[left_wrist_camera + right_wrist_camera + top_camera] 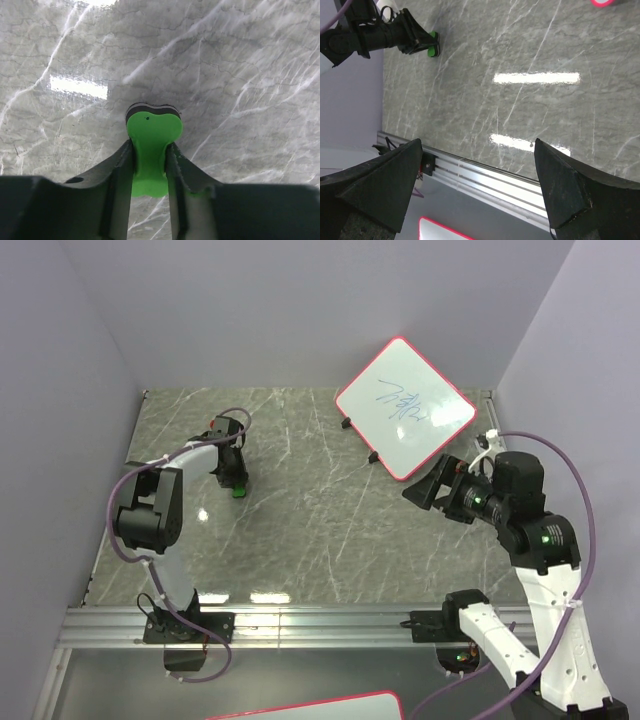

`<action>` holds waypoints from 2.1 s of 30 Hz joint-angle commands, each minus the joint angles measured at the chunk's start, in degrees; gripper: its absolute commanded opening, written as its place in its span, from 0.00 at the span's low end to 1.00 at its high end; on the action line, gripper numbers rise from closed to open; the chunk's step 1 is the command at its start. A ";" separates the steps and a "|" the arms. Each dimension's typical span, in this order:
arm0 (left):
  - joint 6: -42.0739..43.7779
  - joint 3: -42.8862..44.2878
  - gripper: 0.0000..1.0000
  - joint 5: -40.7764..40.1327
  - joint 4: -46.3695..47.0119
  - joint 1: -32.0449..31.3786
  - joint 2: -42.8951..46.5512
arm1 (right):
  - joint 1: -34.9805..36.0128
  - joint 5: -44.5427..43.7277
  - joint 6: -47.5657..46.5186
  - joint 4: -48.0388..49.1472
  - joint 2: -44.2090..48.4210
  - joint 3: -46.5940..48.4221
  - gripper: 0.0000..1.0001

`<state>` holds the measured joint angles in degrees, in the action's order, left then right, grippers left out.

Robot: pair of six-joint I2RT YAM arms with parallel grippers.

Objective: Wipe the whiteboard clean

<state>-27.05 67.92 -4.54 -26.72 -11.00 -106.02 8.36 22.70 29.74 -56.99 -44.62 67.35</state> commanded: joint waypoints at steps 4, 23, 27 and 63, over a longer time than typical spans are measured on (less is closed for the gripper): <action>-0.11 0.02 0.00 1.19 -0.17 -0.07 -2.45 | -0.10 0.68 -2.75 3.64 -4.68 2.43 1.00; 0.42 16.81 0.00 4.88 -13.88 -0.07 16.18 | -11.69 -5.55 6.91 13.04 -30.50 15.35 0.99; 0.24 13.66 0.00 7.17 -13.89 -0.07 20.75 | -15.12 -7.58 8.05 15.59 -35.52 18.33 0.98; -4.59 0.03 0.00 6.91 -16.17 -0.25 38.76 | -24.18 -14.26 -0.29 38.80 -55.39 20.27 0.97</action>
<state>-28.75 70.70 4.69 -43.68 -11.05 -72.03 -15.57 10.04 32.60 -21.04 -99.15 84.47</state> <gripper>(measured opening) 0.320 0.968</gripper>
